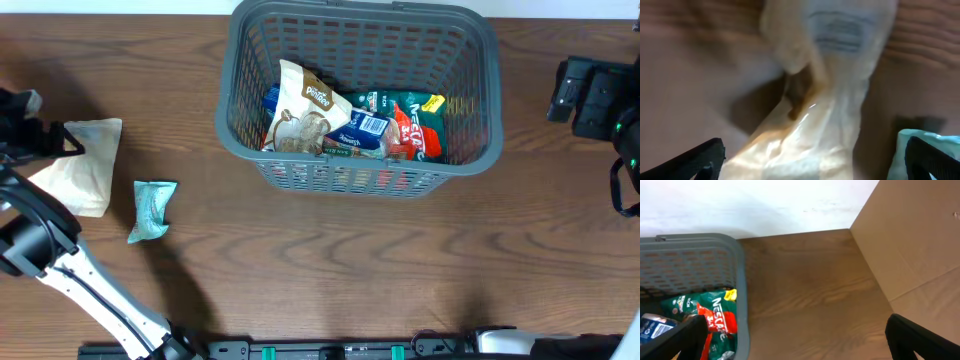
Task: Pack container
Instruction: 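Move the left gripper back left to the cream paper pouch, then close the left gripper on the cream pouch's top and lift it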
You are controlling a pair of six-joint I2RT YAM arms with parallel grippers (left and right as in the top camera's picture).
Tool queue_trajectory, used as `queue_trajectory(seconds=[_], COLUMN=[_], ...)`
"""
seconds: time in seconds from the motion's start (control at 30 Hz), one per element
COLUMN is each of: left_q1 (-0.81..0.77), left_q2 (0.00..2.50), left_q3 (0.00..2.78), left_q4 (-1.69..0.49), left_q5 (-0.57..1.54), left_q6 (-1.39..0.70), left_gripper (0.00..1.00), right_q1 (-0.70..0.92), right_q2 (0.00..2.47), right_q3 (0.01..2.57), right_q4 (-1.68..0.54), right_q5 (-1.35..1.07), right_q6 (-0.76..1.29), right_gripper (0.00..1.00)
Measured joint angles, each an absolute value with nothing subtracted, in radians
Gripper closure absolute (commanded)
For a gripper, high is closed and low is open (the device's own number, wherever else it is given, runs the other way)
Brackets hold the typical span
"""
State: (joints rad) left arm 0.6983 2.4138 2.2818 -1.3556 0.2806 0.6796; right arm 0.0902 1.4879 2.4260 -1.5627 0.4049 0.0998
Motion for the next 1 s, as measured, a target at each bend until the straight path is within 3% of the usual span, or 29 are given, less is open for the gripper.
queue_trajectory(seconds=[1.0], left_q1=[0.588], left_q2=[2.56], left_q3=[2.276], left_q4=[-1.282], left_q5=[0.341], left_q6=[0.74], left_gripper=[0.02], right_q1=[0.09], right_q2=[1.488], right_q3=[2.426], right_q4=[-1.563], right_q5=[0.405], right_q6=[0.1], right_gripper=[0.01])
